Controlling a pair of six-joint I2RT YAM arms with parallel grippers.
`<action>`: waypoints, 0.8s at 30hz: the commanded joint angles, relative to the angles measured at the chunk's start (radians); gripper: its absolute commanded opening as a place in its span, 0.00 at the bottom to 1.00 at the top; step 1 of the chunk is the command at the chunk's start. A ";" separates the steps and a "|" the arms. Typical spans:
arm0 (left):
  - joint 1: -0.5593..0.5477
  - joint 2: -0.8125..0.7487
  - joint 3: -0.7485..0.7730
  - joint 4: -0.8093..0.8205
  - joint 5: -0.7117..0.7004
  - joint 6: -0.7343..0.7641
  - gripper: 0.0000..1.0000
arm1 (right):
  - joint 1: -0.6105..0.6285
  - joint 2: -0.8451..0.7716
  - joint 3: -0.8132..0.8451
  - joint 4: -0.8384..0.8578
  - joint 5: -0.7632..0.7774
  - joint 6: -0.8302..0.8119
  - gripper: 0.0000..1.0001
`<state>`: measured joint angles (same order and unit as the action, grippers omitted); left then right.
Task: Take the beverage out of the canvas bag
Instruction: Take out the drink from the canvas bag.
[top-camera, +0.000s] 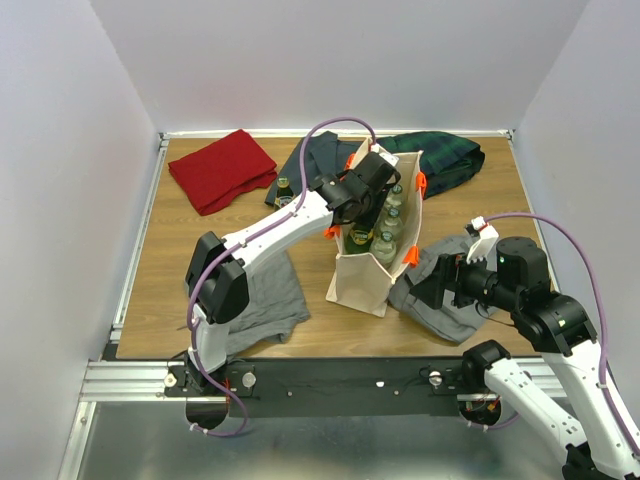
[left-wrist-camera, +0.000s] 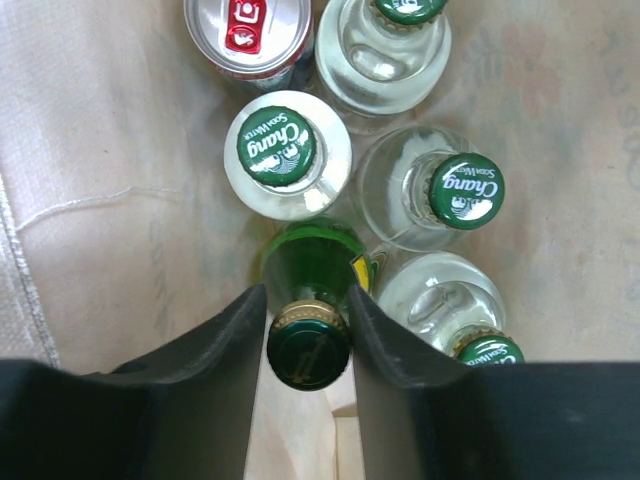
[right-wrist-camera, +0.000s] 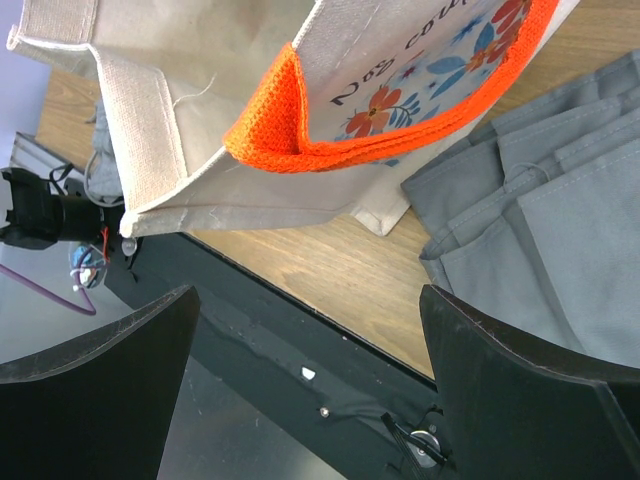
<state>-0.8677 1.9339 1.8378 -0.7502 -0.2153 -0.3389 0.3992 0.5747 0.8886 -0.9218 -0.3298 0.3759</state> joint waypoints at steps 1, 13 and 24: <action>0.004 0.008 -0.012 -0.003 0.002 0.005 0.43 | 0.003 -0.010 -0.011 0.000 0.021 0.004 1.00; 0.004 0.011 0.008 -0.012 0.013 0.015 0.00 | 0.004 -0.015 -0.011 -0.002 0.029 0.009 1.00; 0.004 -0.030 0.052 -0.024 0.014 0.054 0.00 | 0.004 -0.021 -0.013 0.001 0.037 0.011 1.00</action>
<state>-0.8677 1.9339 1.8503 -0.7757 -0.2008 -0.3168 0.3992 0.5674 0.8886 -0.9218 -0.3191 0.3775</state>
